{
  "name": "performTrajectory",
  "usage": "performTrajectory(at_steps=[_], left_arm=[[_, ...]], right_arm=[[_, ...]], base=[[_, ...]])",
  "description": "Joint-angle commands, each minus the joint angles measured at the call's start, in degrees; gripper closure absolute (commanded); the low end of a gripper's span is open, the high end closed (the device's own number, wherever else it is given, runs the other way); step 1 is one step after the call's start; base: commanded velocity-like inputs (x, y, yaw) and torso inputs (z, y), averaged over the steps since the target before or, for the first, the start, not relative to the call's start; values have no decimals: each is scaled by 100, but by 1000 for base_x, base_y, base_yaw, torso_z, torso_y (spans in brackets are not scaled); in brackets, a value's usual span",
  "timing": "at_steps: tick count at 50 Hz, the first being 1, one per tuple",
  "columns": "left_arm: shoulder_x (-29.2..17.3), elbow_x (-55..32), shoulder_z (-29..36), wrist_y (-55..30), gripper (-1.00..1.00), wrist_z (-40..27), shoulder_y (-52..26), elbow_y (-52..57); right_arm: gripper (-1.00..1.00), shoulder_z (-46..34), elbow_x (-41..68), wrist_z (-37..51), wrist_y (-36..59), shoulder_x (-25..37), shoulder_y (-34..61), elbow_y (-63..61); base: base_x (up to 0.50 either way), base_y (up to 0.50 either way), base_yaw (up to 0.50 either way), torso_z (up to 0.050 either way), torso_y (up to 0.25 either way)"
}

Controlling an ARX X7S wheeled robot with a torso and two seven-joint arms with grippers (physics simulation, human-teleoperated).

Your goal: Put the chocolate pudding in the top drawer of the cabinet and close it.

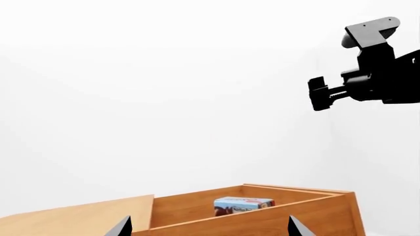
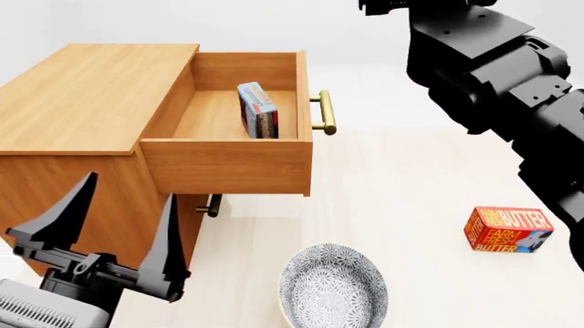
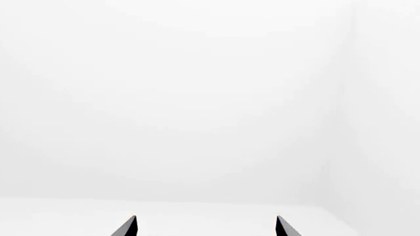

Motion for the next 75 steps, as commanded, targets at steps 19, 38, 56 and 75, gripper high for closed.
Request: performTrajectory(at_steps=[19,38,56,75], left_arm=[[39,-5,-43,-198,-100,52,22,141],[65,39,-67,-372,-100,73,26,288],[117,79,-78,-567,-100,92,25,422],[536,-796,-181,-1489,-100,569,-822,1492]], right_arm=[[-100,-48,-259,1567,-589,3049,-810,-4371],[-100,-517,-1614,2367,-1416,4757,-1812,-6689],[-100,-742,-2603,3002,-1869,5790,-2318,-7869],[-100,-985,-3270,3610,-2767,6463,-2902,-7901]], base=[[0,0,0,0,0],[0,0,0,0,0],[0,0,0,0,0],[0,0,0,0,0]])
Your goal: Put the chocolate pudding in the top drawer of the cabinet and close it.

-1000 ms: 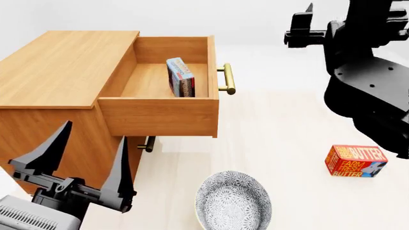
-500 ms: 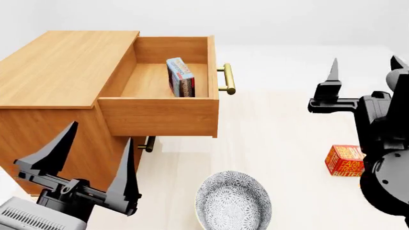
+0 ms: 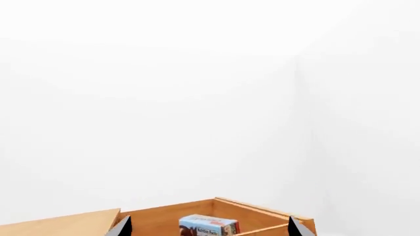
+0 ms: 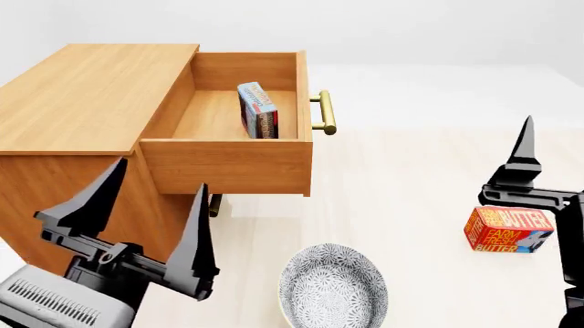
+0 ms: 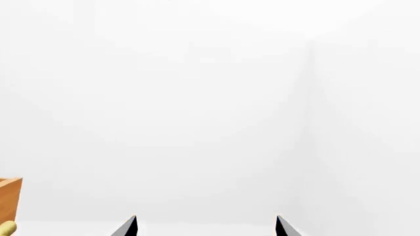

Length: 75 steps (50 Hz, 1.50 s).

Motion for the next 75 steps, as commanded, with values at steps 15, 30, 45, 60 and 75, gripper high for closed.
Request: performTrajectory(at_steps=[15,30,45,60,75], left_arm=[[1407,-1361,-108,-1310,-100,1019,-1549,391],[2511,-2160,-157,-2016,-100,1151,-2232,38],[3553,-2860,-225,-2757,-100,1051,-2884,-412],[4264,-3190,-263,-2985,-100,1369,-3081,-1434],[4864,-3315,-181,-3349,-100,1268,-3251,-1826]], right_arm=[[-100,-112,-395,604,-544,258,-387,85],[-100,-257,-741,960,-1146,1011,-616,-91],[-100,-353,-841,1056,-1334,1015,-738,43],[-100,-402,-883,1115,-1407,1015,-812,92],[-100,-479,-946,1211,-1577,1015,-913,191]], base=[[0,0,0,0,0],[0,0,0,0,0],[0,0,0,0,0],[0,0,0,0,0],[0,0,0,0,0]])
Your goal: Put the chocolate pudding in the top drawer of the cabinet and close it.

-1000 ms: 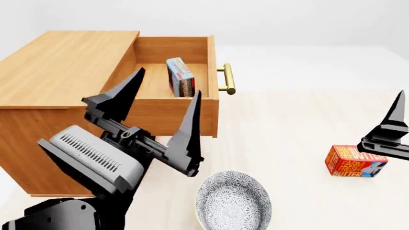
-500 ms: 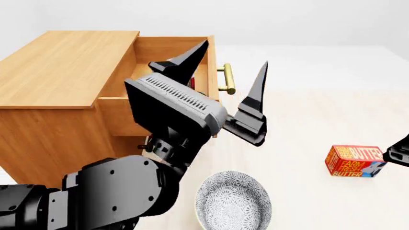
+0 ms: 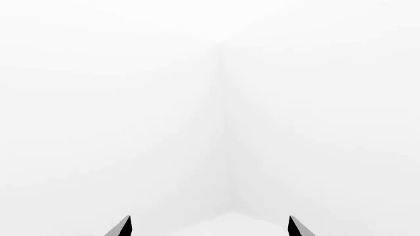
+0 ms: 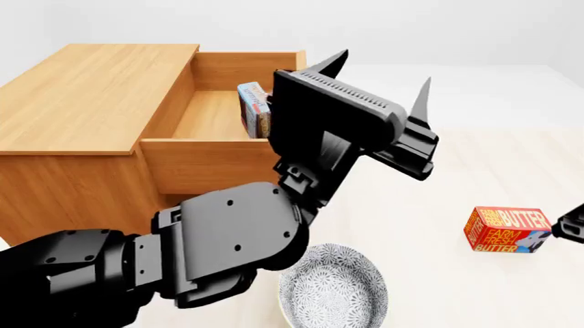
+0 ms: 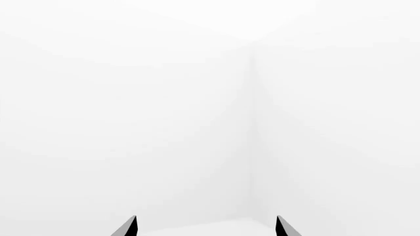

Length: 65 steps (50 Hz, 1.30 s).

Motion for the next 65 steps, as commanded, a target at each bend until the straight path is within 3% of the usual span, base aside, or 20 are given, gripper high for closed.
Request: performTrajectory(at_steps=[1,22,46,65], left_arm=[[471,-105,66,-292,-100,-81,-152,-257],[945,10,278,-372,-100,152,-23,-837],[1111,80,435,-88,-100,655,371,-1116],[1438,91,489,11,-100,1073,554,-2031]], right_arm=[[-100,-66,-64,82,-137,4,-87,74],[-100,-30,127,0,-151,-120,-84,212],[-100,-58,114,118,-256,-397,-187,450],[-100,-146,28,40,-638,-113,-337,456]], base=[[0,0,0,0,0],[0,0,0,0,0],[0,0,0,0,0],[0,0,0,0,0]])
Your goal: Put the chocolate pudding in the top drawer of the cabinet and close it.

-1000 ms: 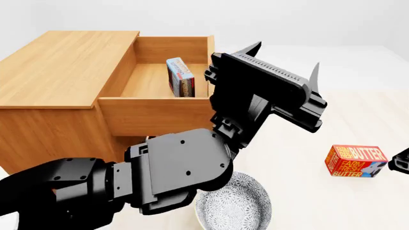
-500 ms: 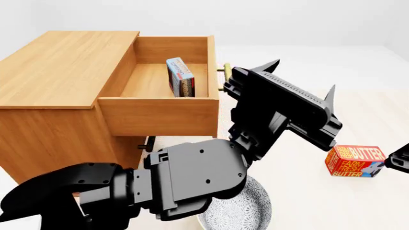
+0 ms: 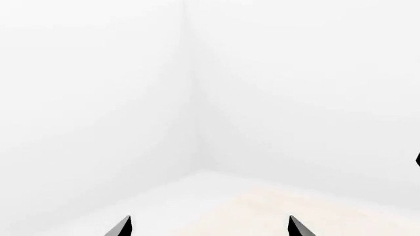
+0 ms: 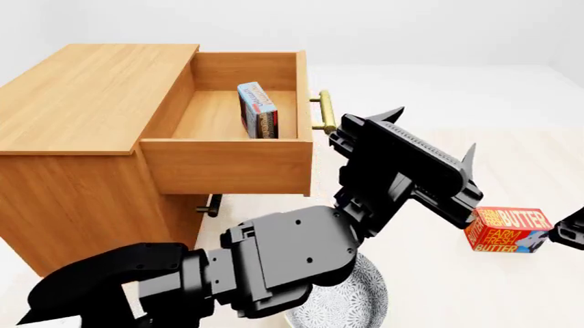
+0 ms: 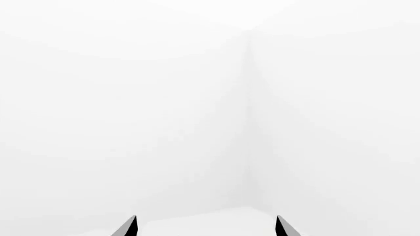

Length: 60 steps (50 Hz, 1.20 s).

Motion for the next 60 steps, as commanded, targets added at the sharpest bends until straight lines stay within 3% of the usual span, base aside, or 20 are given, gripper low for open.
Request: performTrajectory(at_steps=[1,12,26,39,44,52,56,60], left_arm=[[177,7,35,71,-100,226,118,-479],[255,-54,-17,160,-100,436,183,-921],[347,-167,-94,290,-100,673,210,-1507],[293,-289,-197,341,-100,779,139,-1850],[289,-312,-243,392,-100,844,129,-2074],[282,-288,-248,461,-100,882,146,-2278],[230,-302,-305,494,-100,902,109,-2468],[203,-353,-370,514,-100,972,74,-2637]], right_arm=[[-100,-27,-15,-32,-153,91,-60,15],[-100,66,117,-67,30,5,19,-27],[-100,-324,-431,223,-960,214,-389,383],[-100,-207,-228,54,-619,214,-285,216],[-100,74,135,-31,97,-100,-3,26],[-100,-155,-213,73,-546,214,-245,127],[-100,71,180,-210,131,178,-24,-150],[-100,48,136,-106,-72,52,-67,-18]], base=[[0,0,0,0,0],[0,0,0,0,0],[0,0,0,0,0],[0,0,0,0,0],[0,0,0,0,0],[0,0,0,0,0],[0,0,0,0,0],[0,0,0,0,0]])
